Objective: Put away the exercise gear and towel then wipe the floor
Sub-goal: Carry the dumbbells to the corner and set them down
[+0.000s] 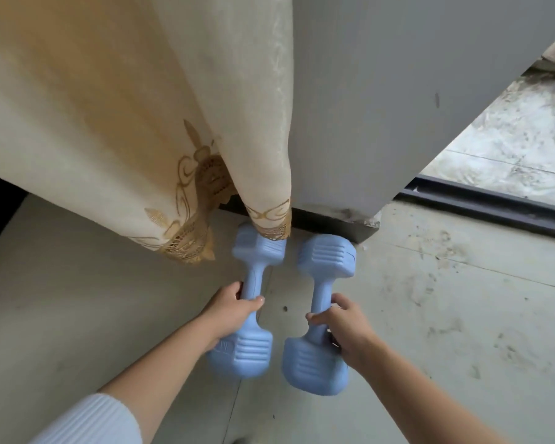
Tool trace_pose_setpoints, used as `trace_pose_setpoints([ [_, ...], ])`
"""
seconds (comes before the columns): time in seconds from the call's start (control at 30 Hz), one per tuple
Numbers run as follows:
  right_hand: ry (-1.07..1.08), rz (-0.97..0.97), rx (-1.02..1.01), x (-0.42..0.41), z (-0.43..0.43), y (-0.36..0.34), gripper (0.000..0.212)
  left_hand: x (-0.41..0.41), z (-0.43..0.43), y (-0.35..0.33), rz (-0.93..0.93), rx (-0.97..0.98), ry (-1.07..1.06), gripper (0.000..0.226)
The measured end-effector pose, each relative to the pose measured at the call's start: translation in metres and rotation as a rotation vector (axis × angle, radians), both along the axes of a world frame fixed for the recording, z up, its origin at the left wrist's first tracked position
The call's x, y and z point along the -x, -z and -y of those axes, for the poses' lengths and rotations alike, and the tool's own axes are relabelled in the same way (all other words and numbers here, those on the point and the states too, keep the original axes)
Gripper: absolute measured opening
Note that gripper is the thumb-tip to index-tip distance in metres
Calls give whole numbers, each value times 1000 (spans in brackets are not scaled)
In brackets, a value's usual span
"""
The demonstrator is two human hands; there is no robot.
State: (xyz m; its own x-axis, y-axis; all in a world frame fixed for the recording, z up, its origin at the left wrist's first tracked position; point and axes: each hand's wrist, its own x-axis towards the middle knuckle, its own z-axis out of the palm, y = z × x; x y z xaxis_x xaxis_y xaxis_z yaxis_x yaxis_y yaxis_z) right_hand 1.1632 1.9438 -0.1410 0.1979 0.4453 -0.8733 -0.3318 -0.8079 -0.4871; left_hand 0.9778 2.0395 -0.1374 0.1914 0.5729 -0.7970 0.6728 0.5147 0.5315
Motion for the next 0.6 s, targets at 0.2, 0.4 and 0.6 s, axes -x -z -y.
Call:
trace_pose_setpoints([
  [0.2, 73, -37, -67, 5, -22, 21, 24, -4, -26, 20, 29, -17, 55, 19],
  [0.4, 51, -102, -86, 6, -30, 29, 29, -8, -36, 30, 55, -39, 86, 34],
  [0.6, -17, -91, -101, -1, -27, 26, 20, -10, -34, 26, 66, -22, 127, 13],
])
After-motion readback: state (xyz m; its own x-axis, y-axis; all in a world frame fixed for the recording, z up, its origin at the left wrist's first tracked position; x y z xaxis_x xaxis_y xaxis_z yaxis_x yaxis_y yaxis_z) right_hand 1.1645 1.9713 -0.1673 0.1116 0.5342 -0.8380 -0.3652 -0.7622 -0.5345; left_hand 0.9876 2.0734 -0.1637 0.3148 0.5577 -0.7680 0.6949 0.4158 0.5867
